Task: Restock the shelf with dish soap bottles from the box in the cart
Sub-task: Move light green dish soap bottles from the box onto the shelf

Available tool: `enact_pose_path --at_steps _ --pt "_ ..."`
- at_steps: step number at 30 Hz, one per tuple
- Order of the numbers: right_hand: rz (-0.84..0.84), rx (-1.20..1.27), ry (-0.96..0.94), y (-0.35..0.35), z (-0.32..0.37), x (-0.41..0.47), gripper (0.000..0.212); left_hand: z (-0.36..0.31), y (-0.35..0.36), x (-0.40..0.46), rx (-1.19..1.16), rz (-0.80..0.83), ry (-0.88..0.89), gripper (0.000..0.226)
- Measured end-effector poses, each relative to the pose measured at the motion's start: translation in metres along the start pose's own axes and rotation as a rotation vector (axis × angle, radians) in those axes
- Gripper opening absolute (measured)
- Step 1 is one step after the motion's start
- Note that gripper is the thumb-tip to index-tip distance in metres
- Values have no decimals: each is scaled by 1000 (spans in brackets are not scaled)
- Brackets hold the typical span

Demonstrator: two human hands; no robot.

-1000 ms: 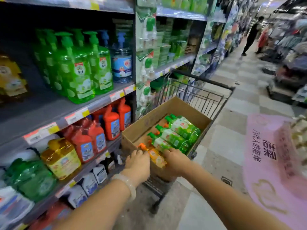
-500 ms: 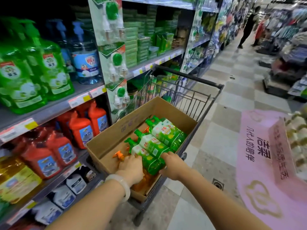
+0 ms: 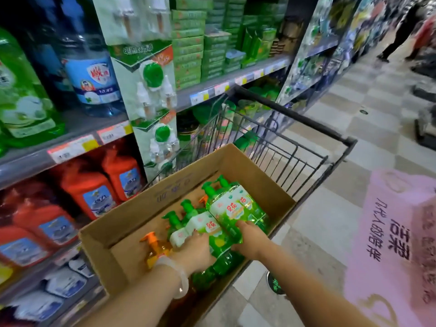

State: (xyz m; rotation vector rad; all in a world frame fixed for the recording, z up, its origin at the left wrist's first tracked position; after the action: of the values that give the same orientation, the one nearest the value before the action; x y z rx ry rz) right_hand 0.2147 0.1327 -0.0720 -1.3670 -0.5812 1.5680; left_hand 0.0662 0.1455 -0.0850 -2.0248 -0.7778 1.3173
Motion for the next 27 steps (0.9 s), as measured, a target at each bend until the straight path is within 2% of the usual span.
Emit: enact_pose_path --at_steps 4,10,14,15,17,20,24,27 --pt "38 3 -36 -17 -30 57 80 -19 4 40 -189 -5 -73 56" --pt "153 147 -110 -28 -77 138 80 -56 7 100 -515 -55 -149 55" --pt "305 396 -79 -13 -94 172 54 -63 12 130 -665 -128 -267 59" --pt "344 438 -50 -8 -97 175 53 -63 14 135 -719 -145 -311 53" --pt "433 535 -43 2 -96 179 65 -59 18 143 -816 -154 -391 31" --pt "517 469 -59 7 -91 188 78 -51 22 153 -922 -127 -507 38" --pt "552 450 -23 9 -94 193 76 -49 28 156 -967 -139 -600 37" --pt "562 561 3 5 -96 187 71 -53 30 152 -1017 -163 -626 53"
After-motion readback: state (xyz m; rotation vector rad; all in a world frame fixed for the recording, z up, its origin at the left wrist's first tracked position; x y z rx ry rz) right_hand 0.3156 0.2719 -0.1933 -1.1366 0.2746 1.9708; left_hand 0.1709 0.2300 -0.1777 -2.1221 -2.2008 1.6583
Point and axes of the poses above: each hand's wrist, its own x-axis towards the middle knuckle, its own y-axis out of the palm, z = x × y, the point moved 5 cm from there along x, towards the middle knuckle
